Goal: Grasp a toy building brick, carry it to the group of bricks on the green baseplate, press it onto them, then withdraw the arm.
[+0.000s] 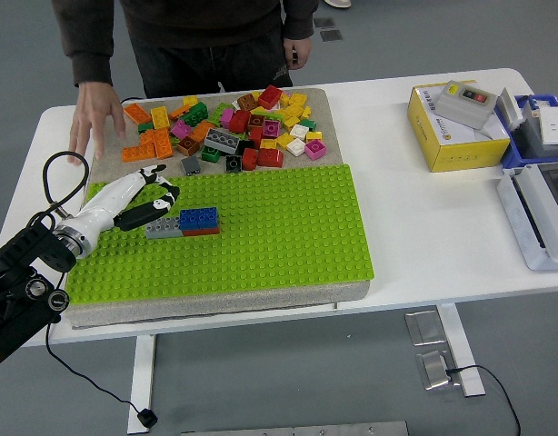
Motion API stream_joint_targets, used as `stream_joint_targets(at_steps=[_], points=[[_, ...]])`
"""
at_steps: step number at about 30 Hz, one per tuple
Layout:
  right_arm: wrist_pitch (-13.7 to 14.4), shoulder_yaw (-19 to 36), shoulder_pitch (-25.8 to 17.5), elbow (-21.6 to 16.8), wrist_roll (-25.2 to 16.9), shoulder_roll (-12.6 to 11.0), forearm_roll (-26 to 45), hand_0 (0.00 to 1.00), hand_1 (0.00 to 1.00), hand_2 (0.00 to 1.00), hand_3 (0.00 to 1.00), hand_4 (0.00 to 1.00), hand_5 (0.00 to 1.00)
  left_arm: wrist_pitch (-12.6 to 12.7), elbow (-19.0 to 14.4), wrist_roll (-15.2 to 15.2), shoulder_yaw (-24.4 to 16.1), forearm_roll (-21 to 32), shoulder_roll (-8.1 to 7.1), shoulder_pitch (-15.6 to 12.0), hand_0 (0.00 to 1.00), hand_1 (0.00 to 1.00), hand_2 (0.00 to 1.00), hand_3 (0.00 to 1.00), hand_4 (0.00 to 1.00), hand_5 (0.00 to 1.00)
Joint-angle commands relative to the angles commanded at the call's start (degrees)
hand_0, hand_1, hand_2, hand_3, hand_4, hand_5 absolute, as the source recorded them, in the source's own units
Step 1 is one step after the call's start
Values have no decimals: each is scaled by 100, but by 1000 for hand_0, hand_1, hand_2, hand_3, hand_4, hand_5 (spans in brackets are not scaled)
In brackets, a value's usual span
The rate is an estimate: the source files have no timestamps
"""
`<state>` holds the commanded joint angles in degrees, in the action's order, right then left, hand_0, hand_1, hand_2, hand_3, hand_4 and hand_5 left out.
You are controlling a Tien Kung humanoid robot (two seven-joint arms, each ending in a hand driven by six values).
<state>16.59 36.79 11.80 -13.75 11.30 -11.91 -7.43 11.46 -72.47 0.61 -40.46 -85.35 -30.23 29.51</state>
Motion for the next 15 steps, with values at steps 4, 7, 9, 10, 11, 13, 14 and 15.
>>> stream_joint_targets(at_steps=[4,7,9,10,11,13,14,15], points=[[64,56,-24,-9,62,25,-121,642,563,669,662,512,998,11,-261,170,-494,10,-73,-447,998,998,998,643,521,895],[135,123,-35,-38,164,58,-275,641,566,671,664,509,998,54,-302,343,-896,1,-77,-828,998,992,981,656,520,887],[168,174,-40,-56,229,78,-376,641,566,671,664,509,998,78,-299,415,-1107,-3,-60,-1026,998,992,981,656,520,887],[190,219,-48,-69,284,100,-456,641,566,671,664,509,998,103,-300,482,-1264,-2,-41,-1172,998,992,981,656,520,887],[201,237,-55,-76,309,113,-486,641,581,674,676,505,998,116,-301,526,-1360,6,-30,-1263,990,979,973,709,518,859],[219,258,-74,-90,354,146,-525,641,581,674,676,505,998,139,-302,635,-1615,24,-8,-1503,990,979,973,709,518,859],[222,251,-83,-95,364,160,-526,641,581,674,676,505,998,144,-301,683,-1734,25,-2,-1602,990,979,973,709,518,859],[222,249,-88,-98,373,169,-533,641,581,674,676,505,998,145,-299,716,-1818,25,0,-1664,990,979,973,709,518,859]])
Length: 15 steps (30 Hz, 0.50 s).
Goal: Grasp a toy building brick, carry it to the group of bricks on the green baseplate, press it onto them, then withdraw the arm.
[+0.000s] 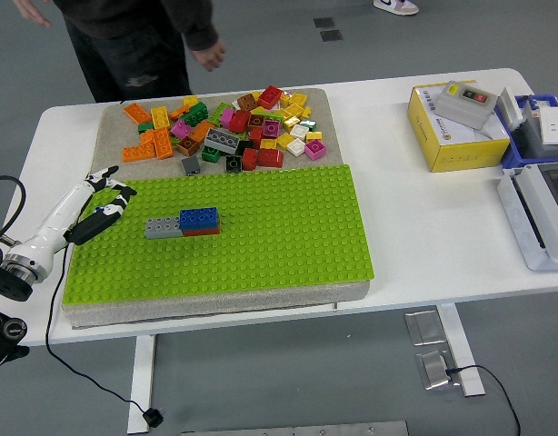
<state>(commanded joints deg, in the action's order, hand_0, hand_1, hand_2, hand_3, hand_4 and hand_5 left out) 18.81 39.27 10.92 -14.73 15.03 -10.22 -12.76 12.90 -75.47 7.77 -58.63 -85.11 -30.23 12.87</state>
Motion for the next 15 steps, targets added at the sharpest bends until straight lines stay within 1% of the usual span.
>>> stream_joint_targets(at_steps=[1,2,7,8,13,14,15], points=[[0,2,-3,-3,11,7,-14,641,581,674,676,505,998,0,1,24,-54,-2,-1,-42,990,979,973,709,518,859],[0,7,-6,-9,30,15,-40,641,586,676,695,502,998,-5,0,58,-109,-2,-3,-85,973,954,950,827,585,612],[17,58,-15,-30,129,37,-161,641,586,676,695,502,998,-34,-11,155,-256,-19,16,-166,973,954,950,827,585,612],[28,61,-18,-31,138,40,-158,644,599,676,696,503,998,-33,-8,161,-285,-27,38,-172,969,938,932,838,612,528],[104,104,-21,-24,145,45,-145,644,599,676,696,503,998,-15,29,138,-418,-59,222,-224,969,938,932,838,612,528],[113,108,-18,-23,146,43,-138,642,598,671,692,502,998,-6,35,134,-433,-62,262,-235,967,940,943,838,605,515],[120,111,-10,-21,146,37,-124,642,598,671,692,502,998,11,45,131,-443,-64,319,-252,967,940,943,838,605,515]])
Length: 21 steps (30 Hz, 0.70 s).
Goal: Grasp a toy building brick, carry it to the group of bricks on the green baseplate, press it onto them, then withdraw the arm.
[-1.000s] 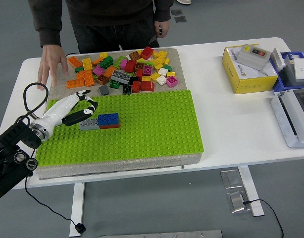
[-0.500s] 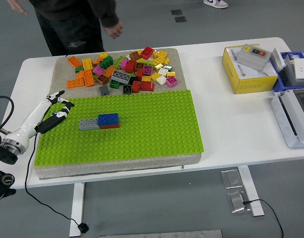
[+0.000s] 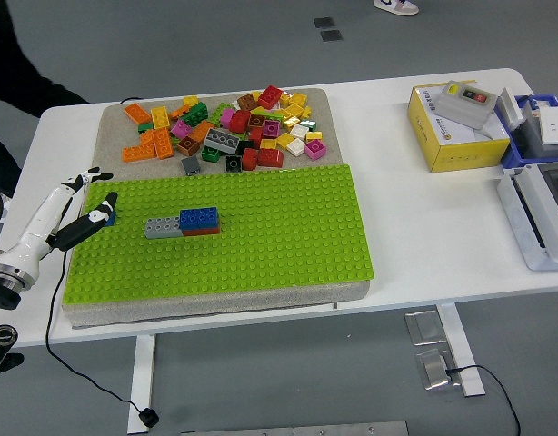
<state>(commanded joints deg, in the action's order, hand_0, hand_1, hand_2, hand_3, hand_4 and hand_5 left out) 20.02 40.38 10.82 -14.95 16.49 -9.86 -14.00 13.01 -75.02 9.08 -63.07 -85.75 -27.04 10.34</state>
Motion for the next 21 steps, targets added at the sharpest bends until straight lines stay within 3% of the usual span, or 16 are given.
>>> stream_joint_targets(at_steps=[4,5,21], points=[[11,-32,18,2,-29,-25,65,642,598,671,692,502,998,38,18,-15,12,-15,76,-18,967,940,943,838,605,515],[15,-61,20,3,-49,-32,109,641,597,651,638,504,998,45,20,-16,11,-17,90,-19,967,943,944,835,595,518],[47,-398,26,1,-237,-98,458,633,590,651,628,502,998,94,41,-7,54,-132,249,9,964,944,944,828,588,518]])
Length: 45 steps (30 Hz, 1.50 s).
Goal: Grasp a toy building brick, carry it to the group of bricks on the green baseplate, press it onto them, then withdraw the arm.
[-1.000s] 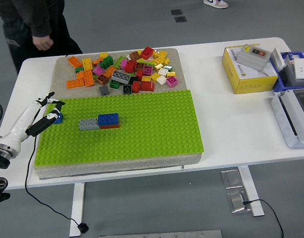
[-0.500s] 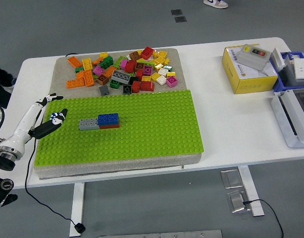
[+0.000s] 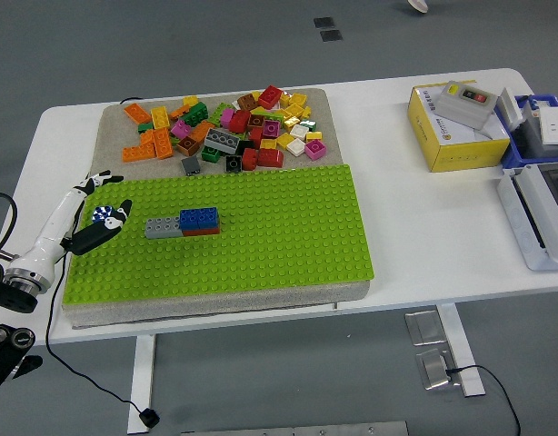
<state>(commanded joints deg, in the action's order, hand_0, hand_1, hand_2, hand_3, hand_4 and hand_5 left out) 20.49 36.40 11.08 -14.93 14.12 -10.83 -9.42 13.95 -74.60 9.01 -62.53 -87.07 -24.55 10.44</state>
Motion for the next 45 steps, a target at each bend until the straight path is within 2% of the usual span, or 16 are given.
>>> stream_joint_targets(at_steps=[6,17,27,45], points=[[20,-77,-10,22,-164,-18,142,633,589,655,627,500,998,18,20,2,62,-210,62,22,960,944,943,821,585,517],[45,-82,-28,29,-195,-18,107,629,584,656,603,491,998,19,-34,-56,155,-96,89,21,957,944,942,819,581,518],[83,-66,-106,31,-212,0,63,626,579,658,607,483,998,-7,-78,-245,273,-112,68,29,956,944,943,819,579,520],[81,79,-60,21,-11,18,-158,620,580,655,625,478,998,-27,-31,-324,367,-100,161,114,958,946,947,815,579,520]])
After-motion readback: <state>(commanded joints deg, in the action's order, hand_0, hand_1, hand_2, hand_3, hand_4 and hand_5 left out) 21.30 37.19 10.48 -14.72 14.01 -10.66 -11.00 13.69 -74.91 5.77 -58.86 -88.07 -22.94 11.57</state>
